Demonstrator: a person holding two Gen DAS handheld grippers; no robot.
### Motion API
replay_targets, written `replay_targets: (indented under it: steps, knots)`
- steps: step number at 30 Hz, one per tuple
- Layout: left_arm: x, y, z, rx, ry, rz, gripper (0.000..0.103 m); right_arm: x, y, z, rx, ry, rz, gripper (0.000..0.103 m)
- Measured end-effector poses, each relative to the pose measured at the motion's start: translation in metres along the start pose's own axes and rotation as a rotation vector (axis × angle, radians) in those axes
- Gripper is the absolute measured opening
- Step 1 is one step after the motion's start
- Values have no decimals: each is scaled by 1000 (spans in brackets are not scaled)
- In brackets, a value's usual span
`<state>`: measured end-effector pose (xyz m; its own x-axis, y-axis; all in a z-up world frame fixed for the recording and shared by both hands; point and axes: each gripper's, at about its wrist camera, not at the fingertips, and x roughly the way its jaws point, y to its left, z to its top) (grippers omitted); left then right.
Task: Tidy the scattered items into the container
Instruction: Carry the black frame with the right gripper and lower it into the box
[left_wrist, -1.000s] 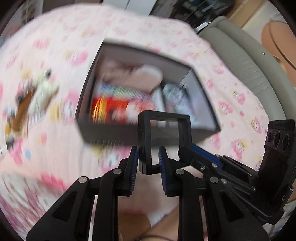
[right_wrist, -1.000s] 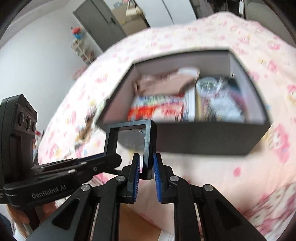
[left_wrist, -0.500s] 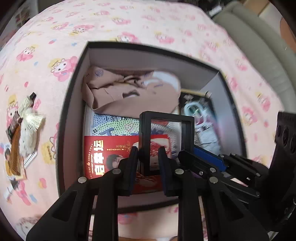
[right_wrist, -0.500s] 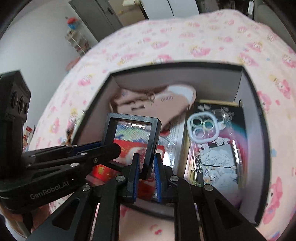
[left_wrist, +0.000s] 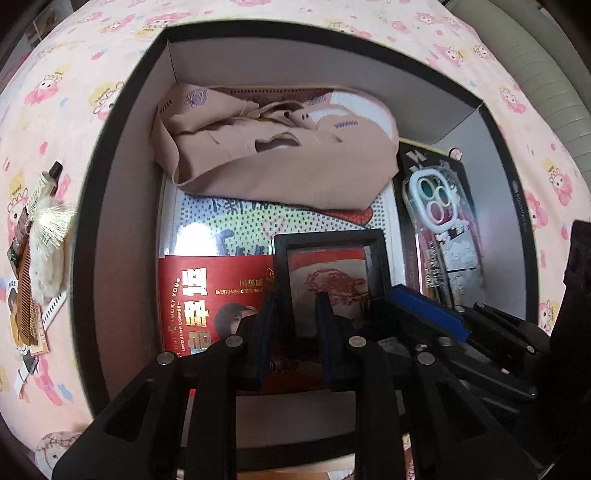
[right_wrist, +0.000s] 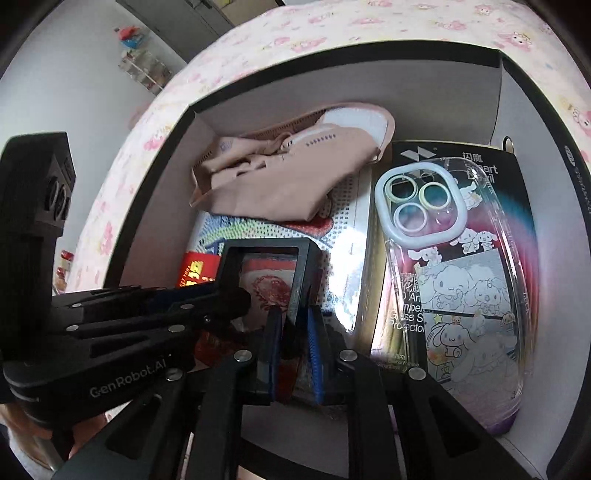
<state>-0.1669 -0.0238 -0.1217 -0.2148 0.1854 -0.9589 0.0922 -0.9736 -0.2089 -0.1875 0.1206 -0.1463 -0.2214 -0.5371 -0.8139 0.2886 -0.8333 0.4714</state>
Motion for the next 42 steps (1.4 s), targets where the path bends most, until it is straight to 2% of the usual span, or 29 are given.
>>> replay_targets:
  steps: [3,5,6,9,11,13,14,16,19,22,25,27,31,35,38,41,42]
  knots:
    - [-21,1,-4,2,-94,-7,20,-29,-6,-2,26,-96,56,13]
    - [-24,1,-6,3,-115,-10,20,-46,-10,-2,37,-164,33,13]
    - [-23,-1,-6,8,-104,-18,20,-52,-9,-2,34,-193,-15,13]
    - [-15,-7,-4,39,-87,0,20,-46,-8,-2,11,-164,-144,13]
    - [-17,-11,2,59,-79,49,20,-37,-9,-4,15,-125,-167,13]
    - [-16,-10,4,47,-51,130,20,-32,-8,-2,9,-100,-173,13]
    - [-16,-8,5,39,-42,137,20,-29,-6,0,5,-95,-181,13]
    - [-20,-2,6,26,-33,122,20,-26,-4,3,-6,-86,-197,13]
    - [-37,4,6,19,-78,64,20,-11,3,14,-33,-32,-185,13]
    - [-47,6,10,20,-115,30,20,6,10,19,-27,28,-119,13]
    - [-47,9,15,7,-113,-4,20,17,16,15,-29,89,-24,13]
    - [-40,11,16,-7,-99,-42,20,13,17,13,-29,69,-8,13]
    - [-22,2,15,23,-77,-128,20,-8,4,9,-7,-15,-107,13]
    - [-15,-4,13,31,-40,-228,20,-25,-7,3,21,-58,-154,13]
    - [-8,-5,12,26,-17,-187,20,-29,-8,3,5,-74,-178,13]
    - [-3,3,11,-10,7,-43,20,-24,-6,2,1,-52,-162,13]
    - [-4,6,11,-16,8,-40,18,-20,-4,1,-4,-42,-160,13]
